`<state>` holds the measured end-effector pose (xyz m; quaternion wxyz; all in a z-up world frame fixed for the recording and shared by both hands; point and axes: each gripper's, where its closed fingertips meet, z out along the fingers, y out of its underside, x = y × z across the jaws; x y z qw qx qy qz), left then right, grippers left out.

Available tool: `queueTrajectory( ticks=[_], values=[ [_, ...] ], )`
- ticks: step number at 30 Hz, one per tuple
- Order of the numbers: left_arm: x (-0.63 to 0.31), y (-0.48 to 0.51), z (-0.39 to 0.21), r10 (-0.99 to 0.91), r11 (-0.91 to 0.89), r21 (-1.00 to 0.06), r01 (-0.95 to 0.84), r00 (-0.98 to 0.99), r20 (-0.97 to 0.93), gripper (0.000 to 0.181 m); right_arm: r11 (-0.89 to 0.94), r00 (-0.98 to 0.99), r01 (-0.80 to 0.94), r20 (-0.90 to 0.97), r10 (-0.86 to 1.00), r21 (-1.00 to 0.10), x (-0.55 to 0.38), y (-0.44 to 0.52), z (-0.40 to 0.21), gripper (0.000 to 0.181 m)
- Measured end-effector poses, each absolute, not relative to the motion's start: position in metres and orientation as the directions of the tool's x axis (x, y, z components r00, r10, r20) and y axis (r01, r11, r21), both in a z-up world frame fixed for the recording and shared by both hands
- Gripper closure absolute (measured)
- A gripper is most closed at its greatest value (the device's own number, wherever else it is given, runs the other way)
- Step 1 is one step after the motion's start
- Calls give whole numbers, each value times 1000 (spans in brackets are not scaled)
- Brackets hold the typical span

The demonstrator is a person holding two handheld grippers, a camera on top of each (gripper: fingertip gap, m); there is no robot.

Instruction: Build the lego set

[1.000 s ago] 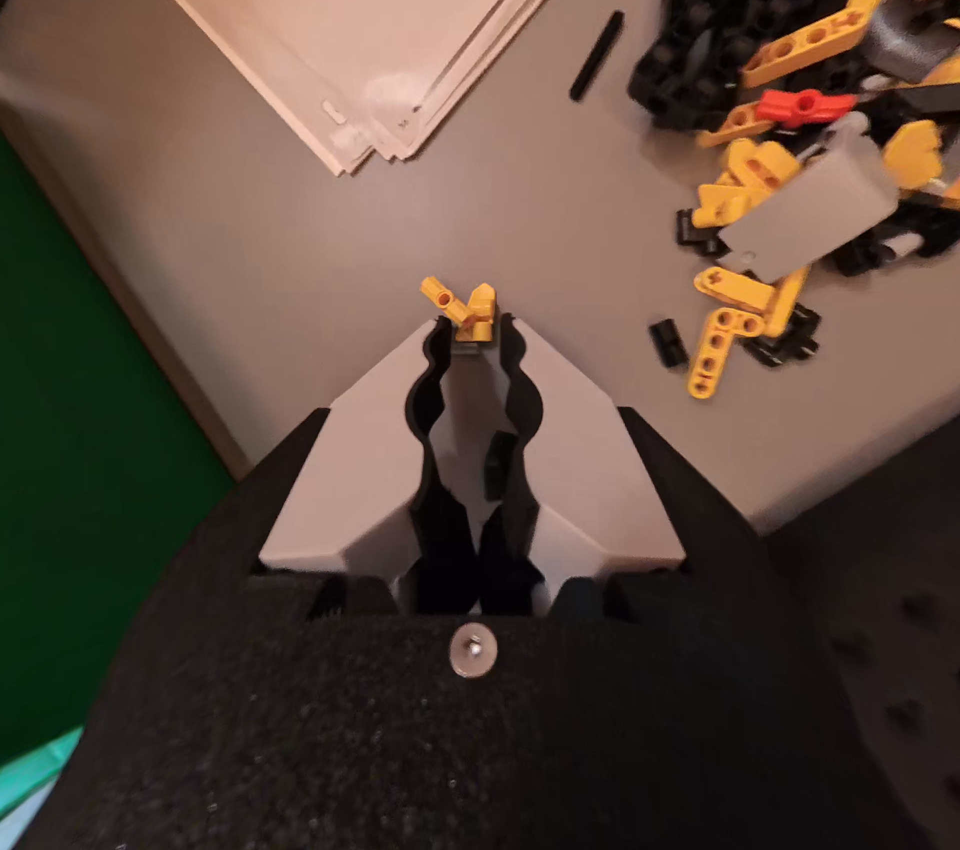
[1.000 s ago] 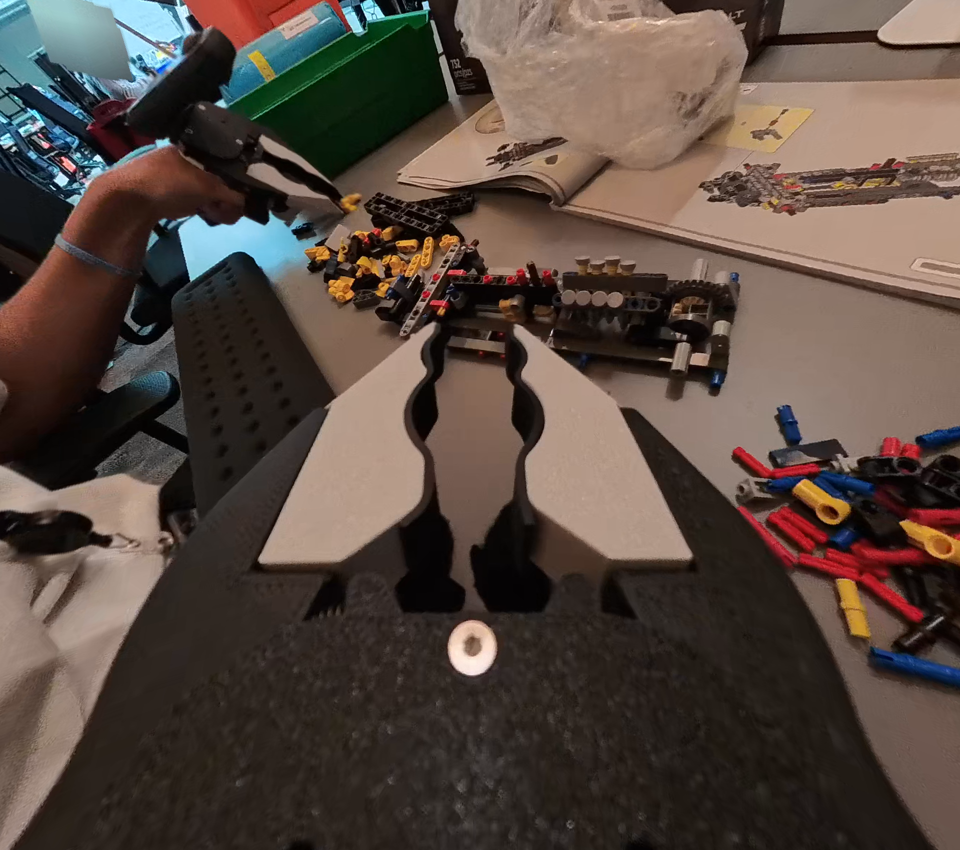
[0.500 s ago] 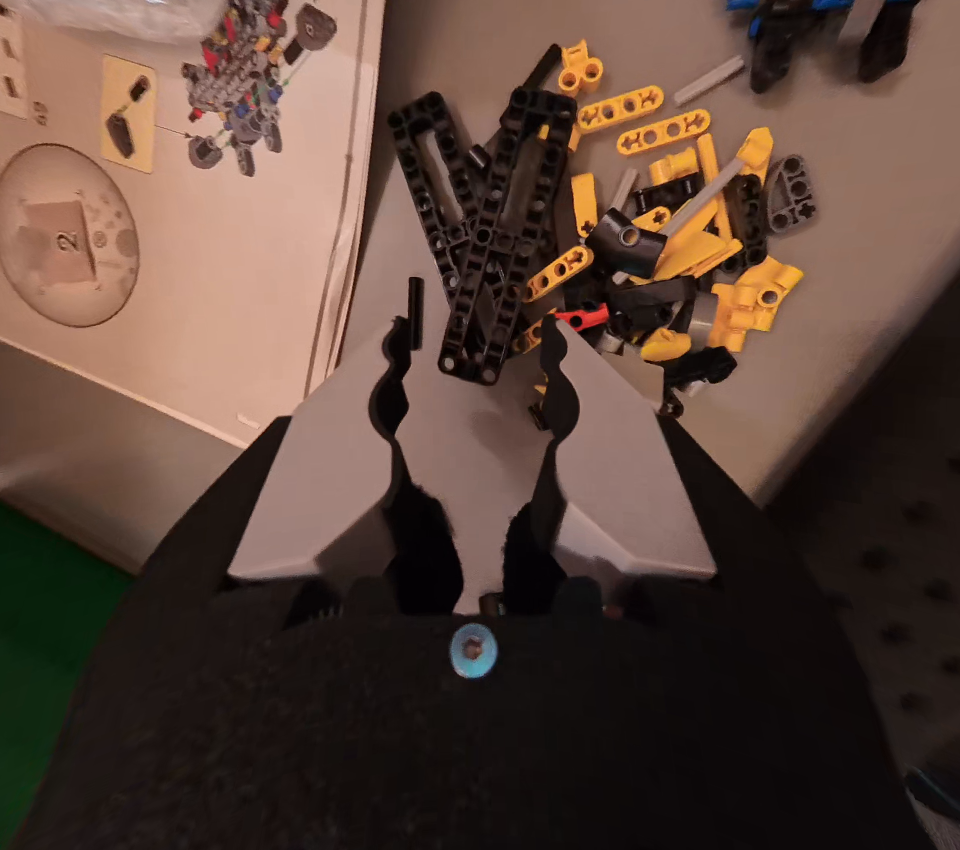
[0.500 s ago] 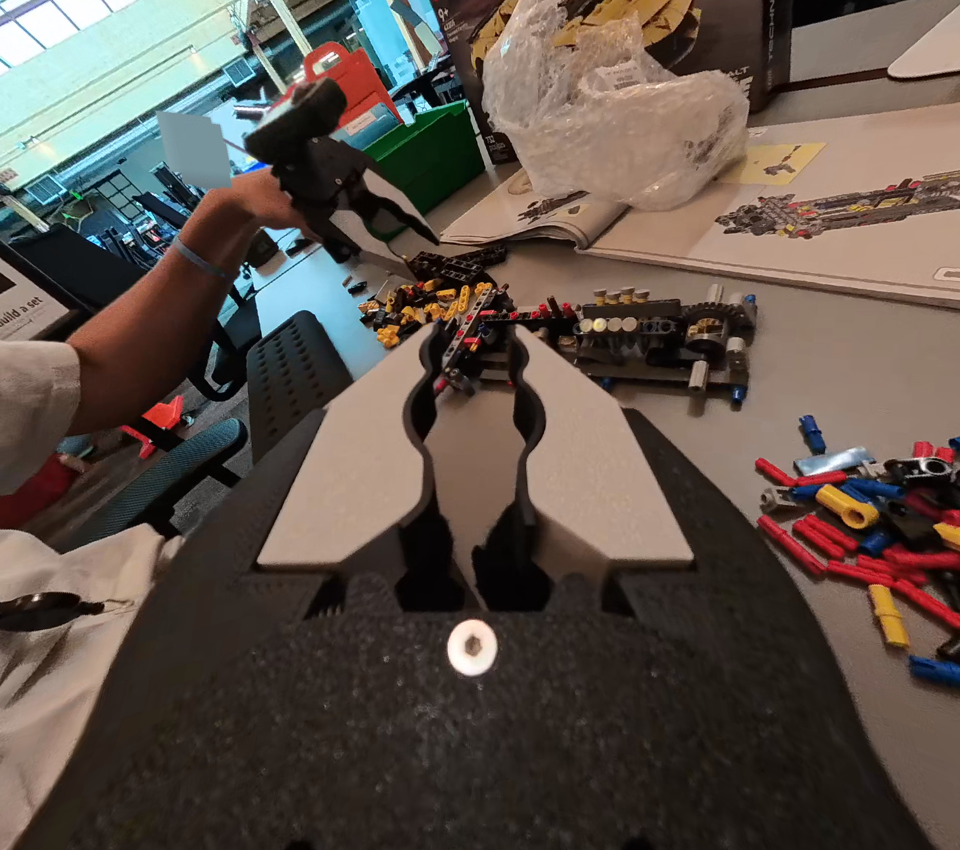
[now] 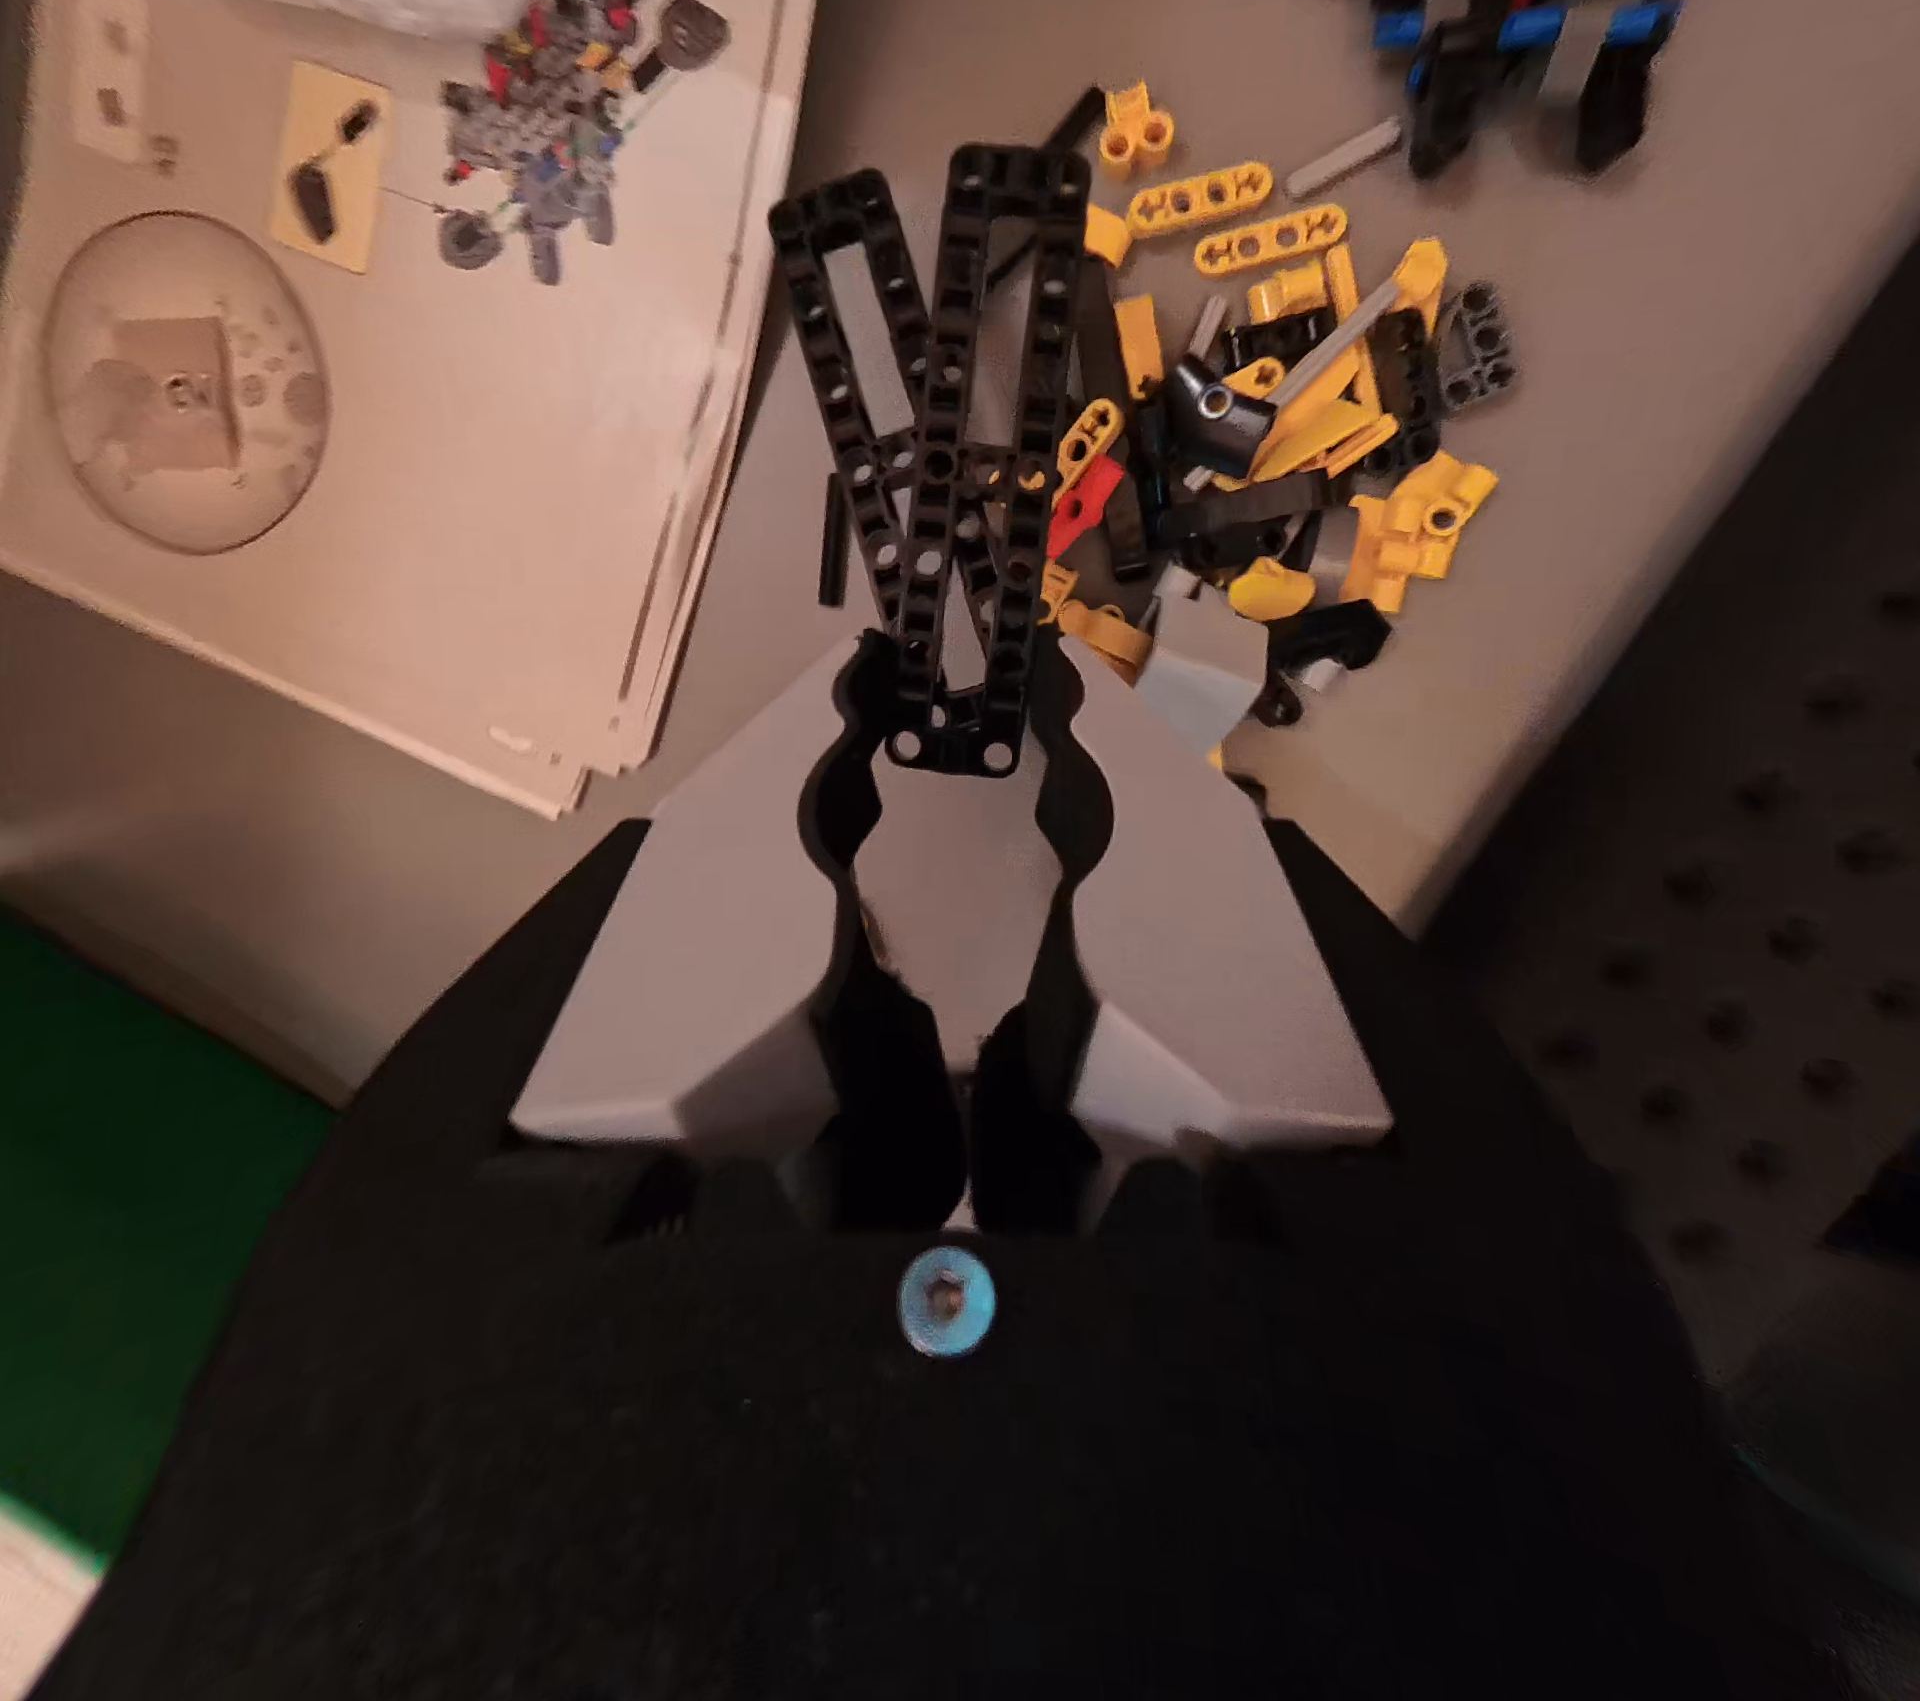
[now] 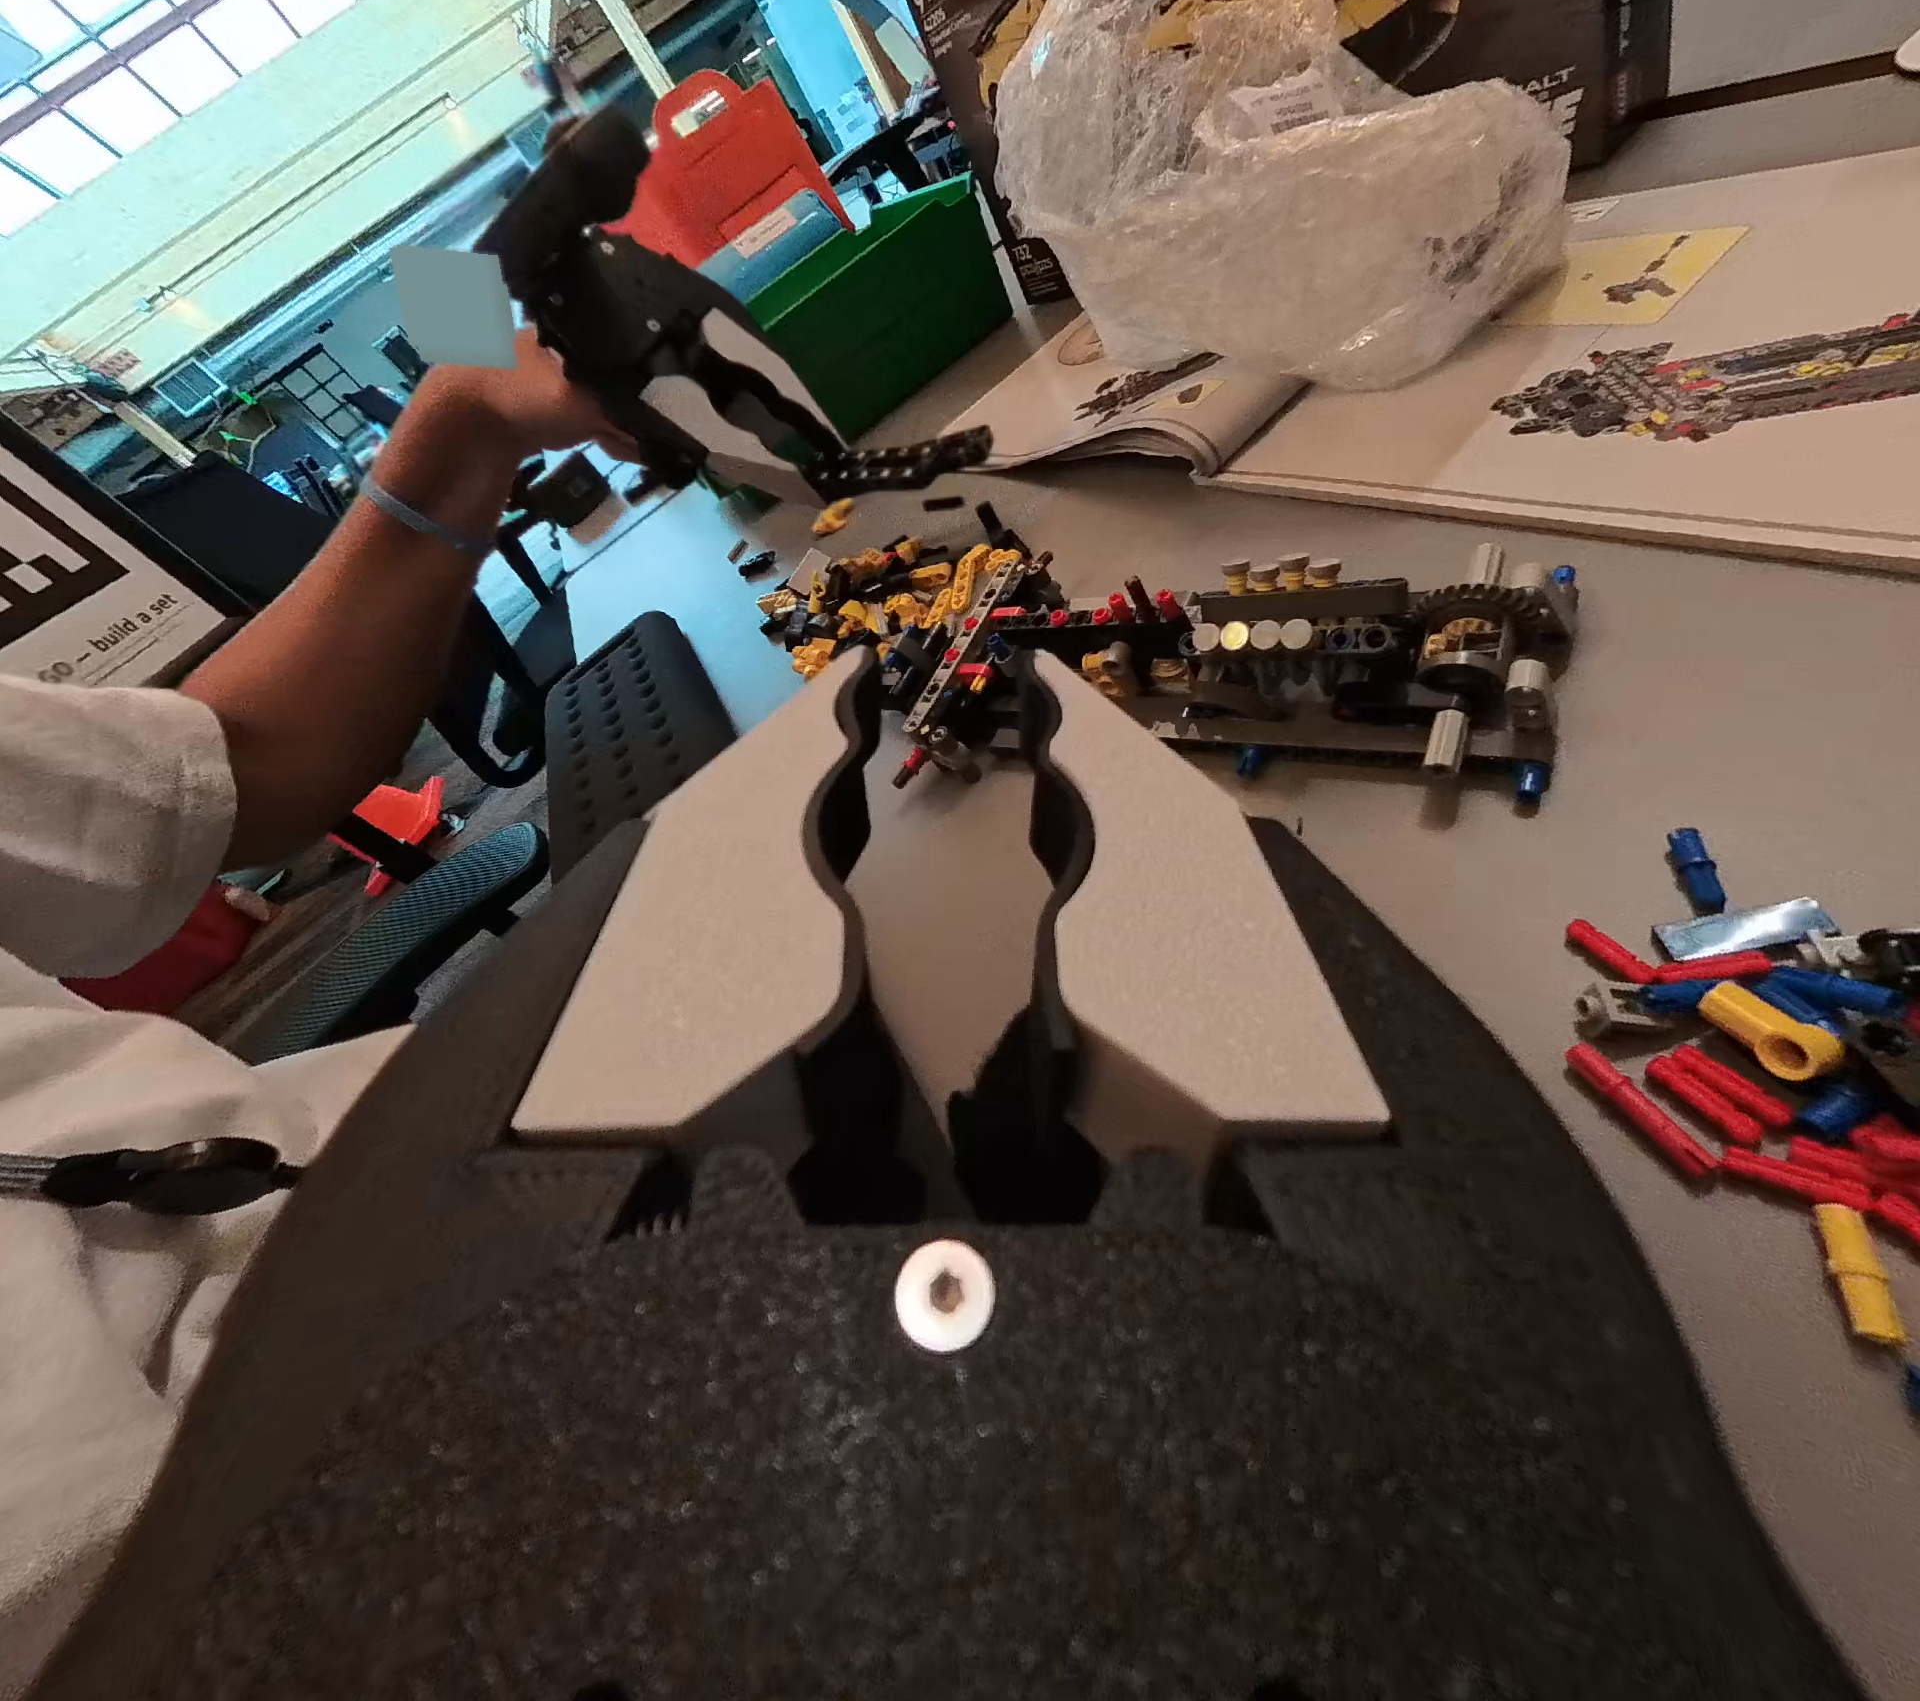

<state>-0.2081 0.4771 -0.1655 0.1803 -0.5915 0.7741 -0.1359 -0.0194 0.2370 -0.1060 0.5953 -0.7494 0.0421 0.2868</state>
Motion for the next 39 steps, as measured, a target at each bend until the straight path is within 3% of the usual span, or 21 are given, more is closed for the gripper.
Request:
queueTrajectory(
  ticks=[3,6,8,11,14,23,28,32,37,39],
  values=[
    [-222,487,-142,-982,152,-539,-828,-68,-173,157,-281,821,-423,-495,282,-862,-18,236,-105,157],
    [-243,525,-131,-944,-54,-611,-790,241,-227,156,-276,810,-440,-511,288,-854,-17,236,-103,157],
    [-260,551,-134,-874,-211,-619,-756,430,-227,156,-280,803,-447,-519,292,-850,-17,237,-103,156],
    [-267,568,-149,-824,-333,-603,-725,535,-187,156,-286,802,-444,-519,296,-849,-18,237,-104,156],
    [-286,590,-167,-755,-372,-517,-771,576,-314,157,-284,802,-443,-517,297,-850,-18,237,-104,156],
    [-291,589,-204,-775,-430,-423,-798,566,-281,156,-293,791,-458,-535,296,-839,-17,238,-105,156],
    [-287,583,-201,-795,-420,-469,-777,564,-222,156,-302,790,-456,-537,297,-837,-18,239,-106,156],
    [-294,576,-191,-794,-428,-497,-755,577,-193,139,-300,780,-470,-549,299,-830,-17,239,-105,155],
    [-308,551,-151,-801,-342,-598,-725,558,-219,140,-294,779,-478,-554,294,-828,-15,240,-105,156],
    [-302,530,-138,-836,-287,-655,-699,516,-185,148,-293,783,-474,-550,292,-830,-15,241,-105,156]
  ],
)
